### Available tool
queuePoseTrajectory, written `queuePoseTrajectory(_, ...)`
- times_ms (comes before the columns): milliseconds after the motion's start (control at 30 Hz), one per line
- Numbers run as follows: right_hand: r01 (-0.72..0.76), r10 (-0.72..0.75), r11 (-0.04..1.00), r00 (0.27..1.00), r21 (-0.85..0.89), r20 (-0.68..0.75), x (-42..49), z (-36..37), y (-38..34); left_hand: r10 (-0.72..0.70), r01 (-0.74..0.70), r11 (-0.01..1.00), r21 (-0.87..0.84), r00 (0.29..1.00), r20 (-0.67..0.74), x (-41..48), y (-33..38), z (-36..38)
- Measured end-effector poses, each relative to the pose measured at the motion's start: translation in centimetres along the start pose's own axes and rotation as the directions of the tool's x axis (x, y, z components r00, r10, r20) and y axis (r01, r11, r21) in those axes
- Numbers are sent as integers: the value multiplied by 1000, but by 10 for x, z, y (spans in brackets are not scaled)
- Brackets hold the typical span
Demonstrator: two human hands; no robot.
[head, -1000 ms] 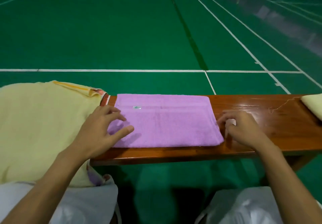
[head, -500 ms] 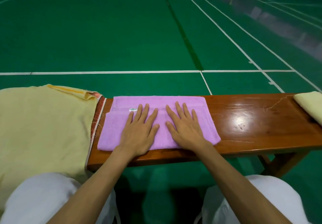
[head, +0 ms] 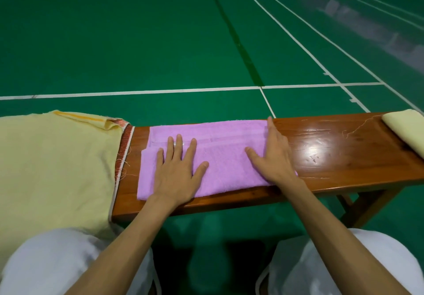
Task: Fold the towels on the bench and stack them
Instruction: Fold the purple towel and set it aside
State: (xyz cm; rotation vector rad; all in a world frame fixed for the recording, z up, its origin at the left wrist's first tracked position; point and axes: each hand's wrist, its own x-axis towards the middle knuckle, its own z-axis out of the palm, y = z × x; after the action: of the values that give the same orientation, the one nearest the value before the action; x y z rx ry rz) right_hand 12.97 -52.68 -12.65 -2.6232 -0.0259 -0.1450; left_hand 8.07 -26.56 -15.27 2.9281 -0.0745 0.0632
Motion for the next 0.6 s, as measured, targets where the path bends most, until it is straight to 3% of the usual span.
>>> queuePoseTrajectory(133, -132, 154, 974, 982, 186, -106, 9, -14, 11, 6, -6, 1000, 10, 1000, -5, -1, 4, 0)
queuePoseTrajectory(267, -276, 272, 961, 958, -35, -96, 15, -17, 20, 5, -5, 1000, 1, 1000, -4, -4, 8, -1)
queuePoseTrajectory(333, -267, 266, 959, 964, -93, -29, 18, -17, 22, 32, -33, 999, -42, 999, -20, -6, 8, -2)
queuePoseTrajectory(433, -207, 210, 977, 976, -57, 59, 19, -21, 25, 56, -97, 953, -288, 987, -147, -12, 13, -4)
queuePoseTrajectory(533, -135, 131, 990, 988, 48, 84, 19, -37, 27, -40, -145, 851, -504, 940, -338, -15, 21, -13)
queuePoseTrajectory(600, -126, 108, 966, 990, 228, 92, 18, -54, 23, -175, -48, 683, -729, 958, -228, -15, 25, -27)
